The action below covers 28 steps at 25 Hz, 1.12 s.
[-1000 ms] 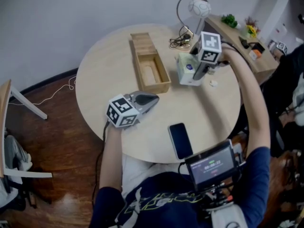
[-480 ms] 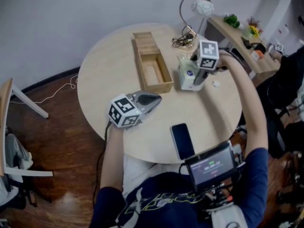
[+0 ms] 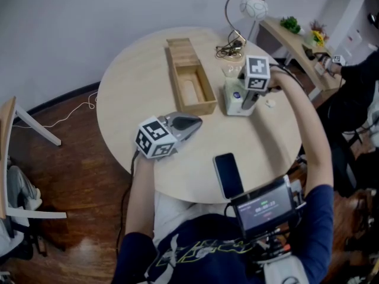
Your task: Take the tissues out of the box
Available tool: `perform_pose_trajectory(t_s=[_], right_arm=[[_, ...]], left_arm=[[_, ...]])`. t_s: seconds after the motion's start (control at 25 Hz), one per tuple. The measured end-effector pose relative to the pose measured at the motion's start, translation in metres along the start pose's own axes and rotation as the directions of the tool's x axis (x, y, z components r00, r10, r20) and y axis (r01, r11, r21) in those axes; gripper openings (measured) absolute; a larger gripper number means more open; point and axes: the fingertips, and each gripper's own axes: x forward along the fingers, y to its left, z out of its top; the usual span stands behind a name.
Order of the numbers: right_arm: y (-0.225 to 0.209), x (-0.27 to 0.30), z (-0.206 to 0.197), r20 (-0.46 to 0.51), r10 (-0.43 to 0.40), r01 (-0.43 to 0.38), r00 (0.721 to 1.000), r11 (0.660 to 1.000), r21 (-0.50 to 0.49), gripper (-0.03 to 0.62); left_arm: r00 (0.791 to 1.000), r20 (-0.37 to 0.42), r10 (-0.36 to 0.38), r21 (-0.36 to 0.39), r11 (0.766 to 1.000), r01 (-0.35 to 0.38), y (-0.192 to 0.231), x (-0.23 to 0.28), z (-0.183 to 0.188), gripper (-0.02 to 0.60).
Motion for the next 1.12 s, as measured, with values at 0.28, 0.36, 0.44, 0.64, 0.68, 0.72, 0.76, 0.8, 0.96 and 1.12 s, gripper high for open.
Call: perform_pose_trajectory(t_s=[0.28,0.36,0.44,0.64,0.68,0.72,0.76,0.8,0.96,1.12], right_arm=[[0.004,0.011,-0.004,-0.012,-0.006,0.006,1.0,1.0,0.006,0.548],[0.004,0.013,-0.005,-0.022,-0.012,0.012,1.0,1.0,0.007,0.548],[0.004,0.015,-0.005,-0.034,-0.023,0.023,0.999,1.0,0.005,0.548],[0.006,0.018,-0.007,-0.075,-0.049,0.049,0.996,0.999,0.001,0.549],[0.006,0.019,-0.007,-0.08,-0.052,0.053,0.995,0.999,0.001,0.549],[0.007,0.019,-0.007,-0.083,-0.055,0.055,0.995,0.998,0.001,0.551],[0.007,0.019,-0.008,-0.084,-0.058,0.058,0.995,0.998,0.002,0.551],[0.007,0.02,-0.008,-0.083,-0.06,0.06,0.995,0.998,0.002,0.552],[0.007,0.02,-0.007,-0.073,-0.068,0.068,0.995,0.998,-0.003,0.557],[0.01,0.019,-0.007,-0.062,-0.069,0.069,0.996,0.998,-0.005,0.558]], left_arm=[[1.0,-0.001,-0.001,0.003,1.0,0.001,0.0,-0.002,0.0,0.005],[1.0,-0.001,0.001,0.003,1.0,-0.001,0.0,-0.002,-0.001,0.005],[1.0,-0.001,0.001,0.004,1.0,-0.001,0.0,-0.002,-0.001,0.005],[1.0,0.0,0.001,0.005,1.0,-0.001,0.001,-0.001,-0.001,0.005],[1.0,0.0,0.001,0.005,1.0,-0.001,0.001,-0.001,-0.001,0.005],[1.0,-0.001,0.002,0.004,1.0,-0.002,0.001,-0.001,-0.001,0.005],[1.0,-0.001,0.002,0.004,1.0,-0.002,0.001,-0.001,-0.002,0.005],[1.0,-0.001,0.002,0.005,1.0,-0.002,0.001,-0.001,-0.001,0.005],[1.0,0.0,0.001,0.004,1.0,-0.001,0.001,-0.001,-0.001,0.005],[1.0,0.0,-0.001,0.002,1.0,0.001,0.001,-0.001,-0.001,0.003]])
